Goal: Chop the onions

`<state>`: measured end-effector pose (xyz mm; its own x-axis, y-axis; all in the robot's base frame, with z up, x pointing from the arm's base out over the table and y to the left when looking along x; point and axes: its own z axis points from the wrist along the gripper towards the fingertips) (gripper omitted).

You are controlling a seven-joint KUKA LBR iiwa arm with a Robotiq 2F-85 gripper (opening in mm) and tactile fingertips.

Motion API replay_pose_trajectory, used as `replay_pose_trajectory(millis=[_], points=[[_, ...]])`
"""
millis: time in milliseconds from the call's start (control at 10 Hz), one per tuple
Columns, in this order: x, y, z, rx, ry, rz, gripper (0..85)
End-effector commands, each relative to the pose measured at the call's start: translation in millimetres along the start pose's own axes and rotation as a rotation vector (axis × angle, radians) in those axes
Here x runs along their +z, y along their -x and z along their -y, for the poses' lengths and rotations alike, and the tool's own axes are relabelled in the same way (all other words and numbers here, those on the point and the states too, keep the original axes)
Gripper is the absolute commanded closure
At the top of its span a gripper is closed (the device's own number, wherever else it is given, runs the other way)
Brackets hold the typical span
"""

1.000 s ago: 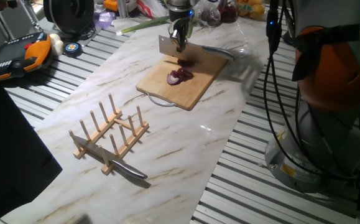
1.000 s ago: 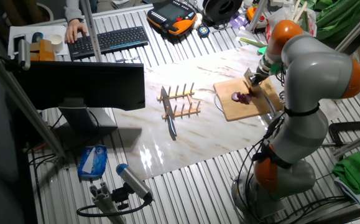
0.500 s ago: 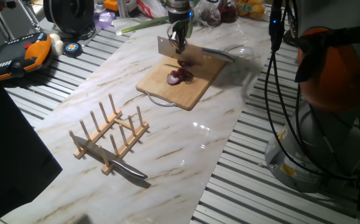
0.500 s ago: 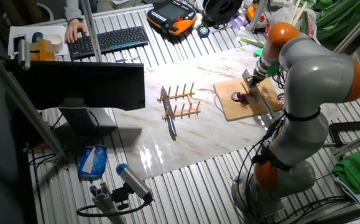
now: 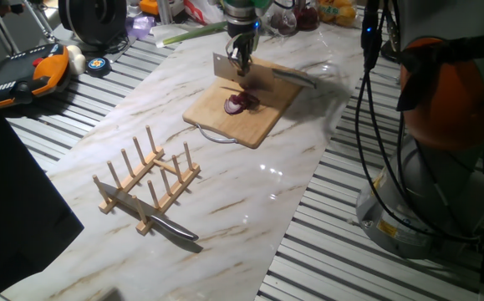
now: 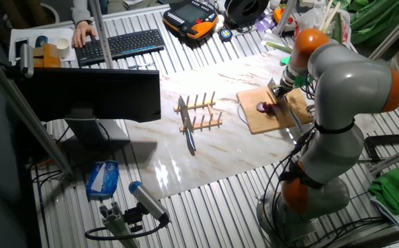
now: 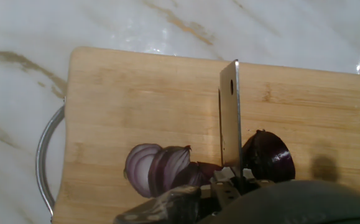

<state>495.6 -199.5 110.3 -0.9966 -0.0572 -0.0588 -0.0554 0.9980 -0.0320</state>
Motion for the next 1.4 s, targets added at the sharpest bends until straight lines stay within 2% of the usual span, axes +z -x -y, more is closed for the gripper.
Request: replay_pose_trajectory(millis=[0, 600, 1000, 1100, 1300], points=[[1.1, -0.2, 0.3, 0.000, 0.003, 0.000, 84.3], [1.8, 0.0, 0.3, -0.004, 0.009, -0.001, 84.3], [-0.5, 2.0, -1.9, -0.124, 0.012, 0.014, 84.3], [-0.6, 2.1, -2.7, -0.152, 0.007, 0.012, 84.3], [-1.7, 2.5, -2.0, -0.213, -0.036, 0.020, 84.3]])
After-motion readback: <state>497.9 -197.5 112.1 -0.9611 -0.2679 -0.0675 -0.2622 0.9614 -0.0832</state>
